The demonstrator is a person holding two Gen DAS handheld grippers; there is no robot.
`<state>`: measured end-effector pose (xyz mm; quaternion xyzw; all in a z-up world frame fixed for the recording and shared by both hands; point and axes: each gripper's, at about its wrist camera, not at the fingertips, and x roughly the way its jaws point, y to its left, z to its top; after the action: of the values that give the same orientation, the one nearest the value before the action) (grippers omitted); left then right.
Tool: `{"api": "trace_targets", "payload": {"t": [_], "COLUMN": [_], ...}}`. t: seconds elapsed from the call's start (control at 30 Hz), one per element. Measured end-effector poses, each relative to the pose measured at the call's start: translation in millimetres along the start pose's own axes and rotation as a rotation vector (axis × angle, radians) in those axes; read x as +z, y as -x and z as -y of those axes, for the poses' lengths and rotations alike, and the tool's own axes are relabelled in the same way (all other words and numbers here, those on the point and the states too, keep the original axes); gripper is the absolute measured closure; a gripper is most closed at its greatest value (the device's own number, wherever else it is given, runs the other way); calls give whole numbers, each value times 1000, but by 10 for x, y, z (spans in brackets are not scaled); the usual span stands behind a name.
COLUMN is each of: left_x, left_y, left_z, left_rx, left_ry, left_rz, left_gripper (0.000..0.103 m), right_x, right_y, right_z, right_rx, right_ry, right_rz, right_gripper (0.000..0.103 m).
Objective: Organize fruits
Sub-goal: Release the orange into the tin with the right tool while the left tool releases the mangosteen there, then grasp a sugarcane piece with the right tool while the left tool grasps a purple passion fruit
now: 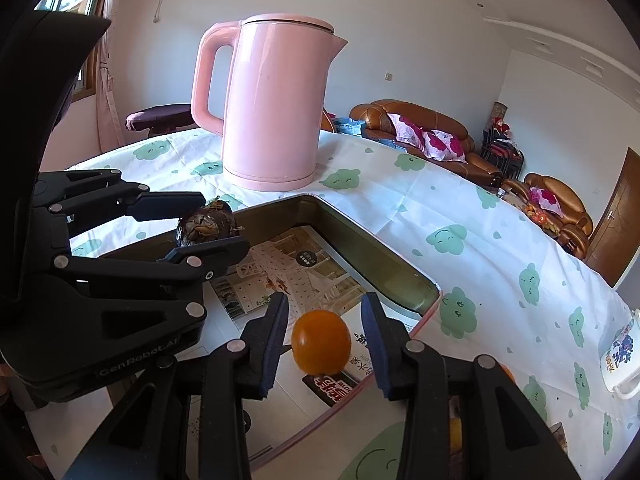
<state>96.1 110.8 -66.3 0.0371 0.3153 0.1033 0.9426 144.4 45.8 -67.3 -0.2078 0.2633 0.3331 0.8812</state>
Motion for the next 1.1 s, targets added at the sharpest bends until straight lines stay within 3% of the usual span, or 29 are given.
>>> {"api": "trace_targets", "payload": {"t": [0.17,0.4,0.57,0.8,0.97,1.1], "left_x": [-14,-35,-63,-35,-36,-54], "left_y": [46,103,204,474,606,640], "left_z": [-54,-131,-119,156,544,897], "left_rx": [14,30,7,-77,-178,-234], "left_ry": [19,54,82,74,30,-31], "left_rz": [23,35,56,117,124,107], "left_gripper": [43,33,30,13,12,12], "right_x": [-7,-11,-47,-269,-596,-912], "right_y": [42,83,208,716,1119,1280], "right_z": [7,80,95,322,736,1026], "right_rx": [-7,-33,-44,-126,-197,-271], "right_ry": [-5,-41,-50,-65,-159,-217], "right_rz": [19,38,75,114,128,90], "right_gripper": [61,42,42,38,34,34]}}
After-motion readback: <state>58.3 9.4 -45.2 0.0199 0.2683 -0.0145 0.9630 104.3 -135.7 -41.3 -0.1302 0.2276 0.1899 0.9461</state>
